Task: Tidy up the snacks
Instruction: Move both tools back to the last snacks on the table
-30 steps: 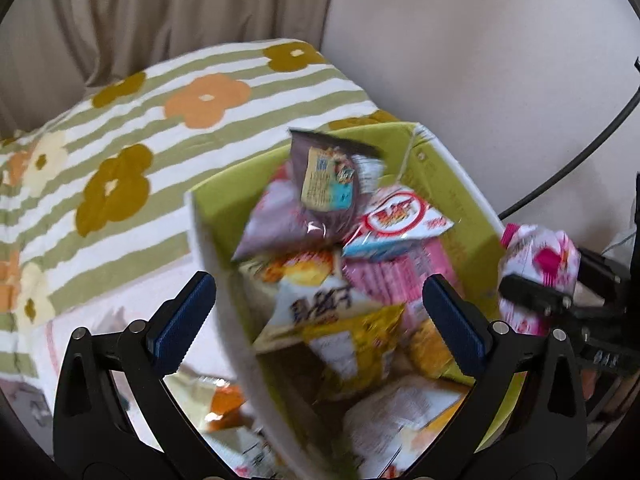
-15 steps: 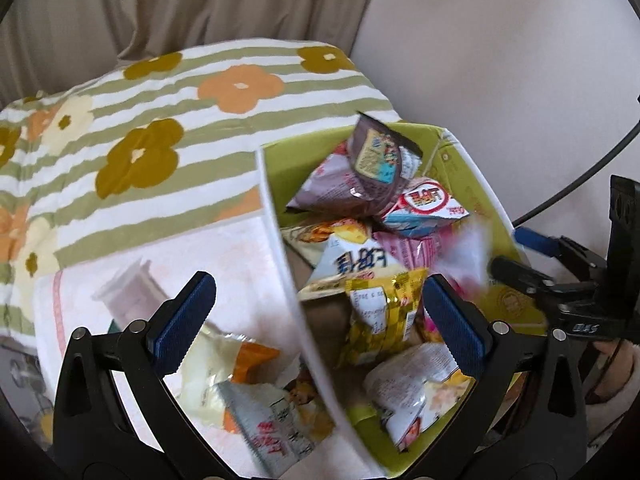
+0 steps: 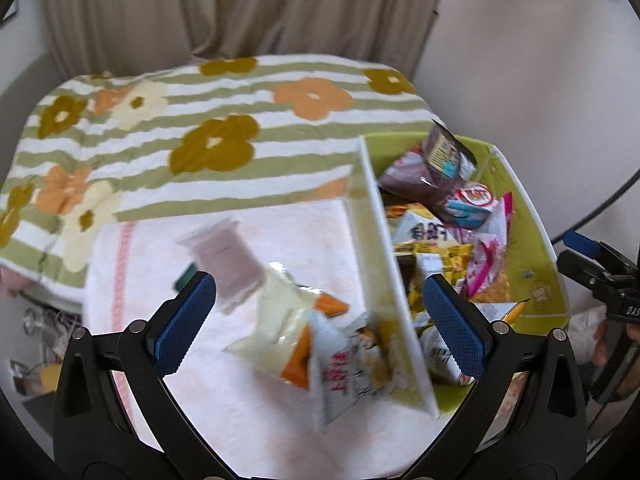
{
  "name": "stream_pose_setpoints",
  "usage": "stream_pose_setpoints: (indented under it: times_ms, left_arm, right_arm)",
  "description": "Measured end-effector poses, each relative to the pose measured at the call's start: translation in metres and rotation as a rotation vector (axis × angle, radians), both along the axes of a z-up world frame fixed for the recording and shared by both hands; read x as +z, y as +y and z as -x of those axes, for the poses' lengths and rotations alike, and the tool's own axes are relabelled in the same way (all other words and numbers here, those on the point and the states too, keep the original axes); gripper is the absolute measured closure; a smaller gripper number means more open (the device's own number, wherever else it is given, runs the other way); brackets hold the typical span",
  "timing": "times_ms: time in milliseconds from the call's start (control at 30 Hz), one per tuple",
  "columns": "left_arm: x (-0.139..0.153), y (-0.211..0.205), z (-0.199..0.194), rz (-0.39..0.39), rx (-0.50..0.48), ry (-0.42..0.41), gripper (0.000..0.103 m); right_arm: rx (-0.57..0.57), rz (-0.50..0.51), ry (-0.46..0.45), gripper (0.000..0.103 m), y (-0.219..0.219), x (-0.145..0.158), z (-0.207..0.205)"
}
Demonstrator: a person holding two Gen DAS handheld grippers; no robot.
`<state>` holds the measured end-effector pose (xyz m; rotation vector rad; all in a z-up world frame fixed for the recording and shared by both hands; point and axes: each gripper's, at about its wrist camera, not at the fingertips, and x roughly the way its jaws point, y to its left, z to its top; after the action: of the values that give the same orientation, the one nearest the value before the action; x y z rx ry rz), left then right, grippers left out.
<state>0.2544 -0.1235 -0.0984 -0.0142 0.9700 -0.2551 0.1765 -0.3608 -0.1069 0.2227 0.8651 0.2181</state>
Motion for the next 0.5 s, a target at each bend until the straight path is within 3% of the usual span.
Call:
stream_pose_setpoints:
  times_ms: [233, 500]
  left_arm:
    - [0.009, 0.046, 0.037, 0.005, 0.105, -0.023, 0.001]
    - [0.009, 0.088, 0.052, -0.010, 0.158, -0.050, 0.001]
  right_arm:
    - [0.081, -0.008, -0.049, 0.003, 0.028, 0.010, 0.015]
    - [0.198, 0.085, -0.130, 0.003, 0.091, 0.022, 0.025]
